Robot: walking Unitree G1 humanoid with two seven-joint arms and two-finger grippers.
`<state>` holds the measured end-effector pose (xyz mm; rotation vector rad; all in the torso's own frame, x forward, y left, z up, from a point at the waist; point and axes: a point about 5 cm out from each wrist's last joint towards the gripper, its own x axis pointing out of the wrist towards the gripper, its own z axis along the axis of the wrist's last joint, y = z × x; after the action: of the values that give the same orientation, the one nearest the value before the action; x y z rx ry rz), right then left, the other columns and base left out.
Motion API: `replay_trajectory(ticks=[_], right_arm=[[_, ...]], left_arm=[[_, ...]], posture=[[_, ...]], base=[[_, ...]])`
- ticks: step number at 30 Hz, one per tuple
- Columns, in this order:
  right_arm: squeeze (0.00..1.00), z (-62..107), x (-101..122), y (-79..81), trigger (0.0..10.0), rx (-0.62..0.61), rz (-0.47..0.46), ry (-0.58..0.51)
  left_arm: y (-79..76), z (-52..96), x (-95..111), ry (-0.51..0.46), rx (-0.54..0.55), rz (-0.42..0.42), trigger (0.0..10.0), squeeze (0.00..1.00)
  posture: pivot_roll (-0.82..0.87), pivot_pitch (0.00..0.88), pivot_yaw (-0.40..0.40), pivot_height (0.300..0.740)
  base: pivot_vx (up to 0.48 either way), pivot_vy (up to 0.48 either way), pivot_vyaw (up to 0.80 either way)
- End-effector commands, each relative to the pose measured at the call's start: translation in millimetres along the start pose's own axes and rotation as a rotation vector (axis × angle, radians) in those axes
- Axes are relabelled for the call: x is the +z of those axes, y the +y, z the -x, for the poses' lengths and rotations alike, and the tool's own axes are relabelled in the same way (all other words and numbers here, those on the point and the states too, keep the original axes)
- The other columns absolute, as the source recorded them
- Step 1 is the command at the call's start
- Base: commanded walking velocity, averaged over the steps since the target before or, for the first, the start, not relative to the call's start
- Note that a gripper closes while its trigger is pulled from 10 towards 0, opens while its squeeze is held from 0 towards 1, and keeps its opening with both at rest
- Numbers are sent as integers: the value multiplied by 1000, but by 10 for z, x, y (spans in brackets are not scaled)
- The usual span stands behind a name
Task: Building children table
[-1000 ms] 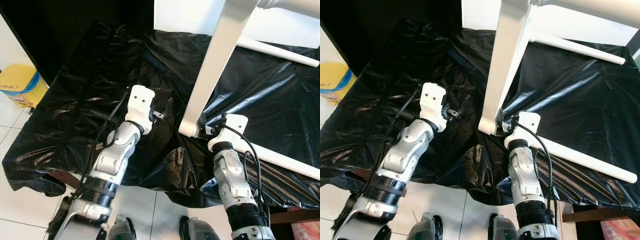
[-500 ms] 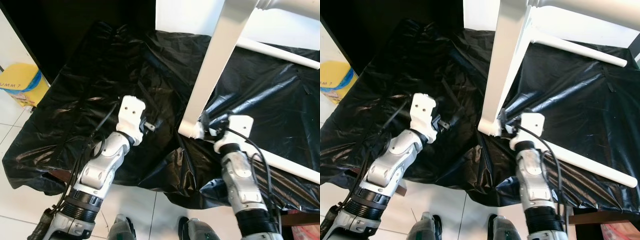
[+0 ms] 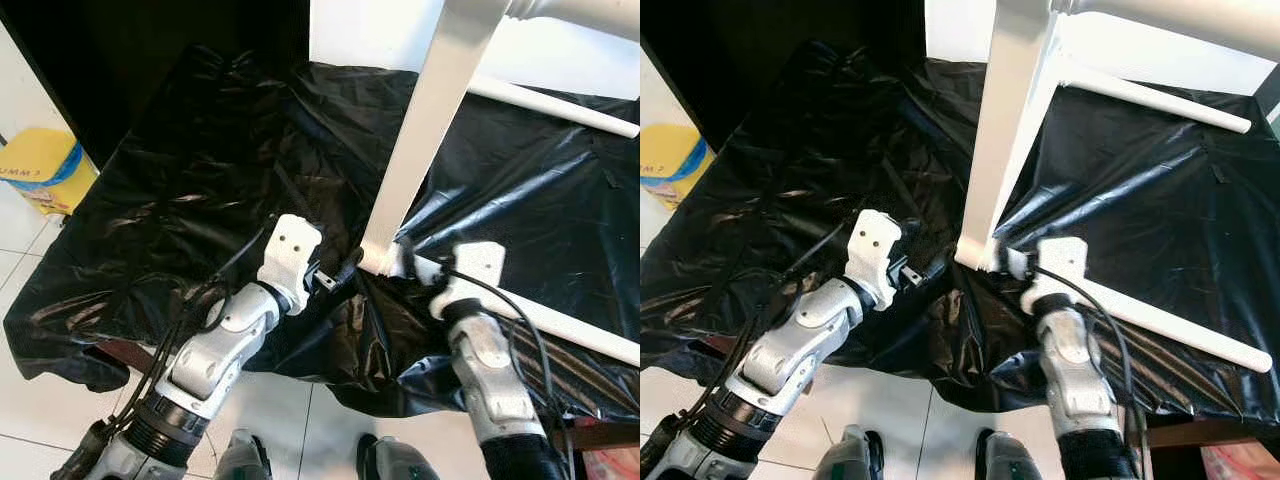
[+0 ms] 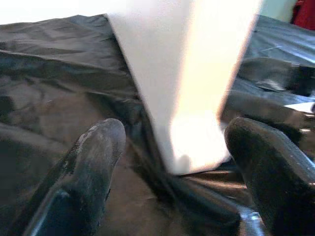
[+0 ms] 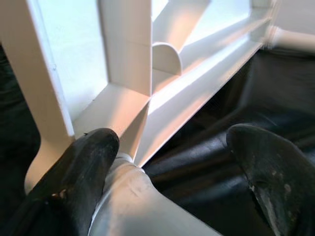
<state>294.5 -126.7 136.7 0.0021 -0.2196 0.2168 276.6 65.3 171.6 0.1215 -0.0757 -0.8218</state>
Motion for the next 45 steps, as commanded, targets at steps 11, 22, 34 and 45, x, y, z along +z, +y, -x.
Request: replay_trajectory(ticks=[11,22,34,45], right_arm=[[0,-176,-16,241,10000,142,-35,30],[0,84,8,-245,10000,-64,-8,4],[0,237,187,-682,10000,-325,75,-82],[0,339,201,-703,10000,-374,84,-86]], left_arm=[[-97,112,23,26,-344,-6,10000,0],[-158,-12,83,2,-353,-13,10000,0],[-154,-342,242,-86,-317,-12,10000,0],[-3,-498,381,-131,-214,23,10000,1000]], posture=[[53,132,-69,740],[48,139,-70,740],[4,138,-40,740],[-20,150,-8,740]], base=[[0,0,0],[0,0,0],[0,0,0],[0,0,0]])
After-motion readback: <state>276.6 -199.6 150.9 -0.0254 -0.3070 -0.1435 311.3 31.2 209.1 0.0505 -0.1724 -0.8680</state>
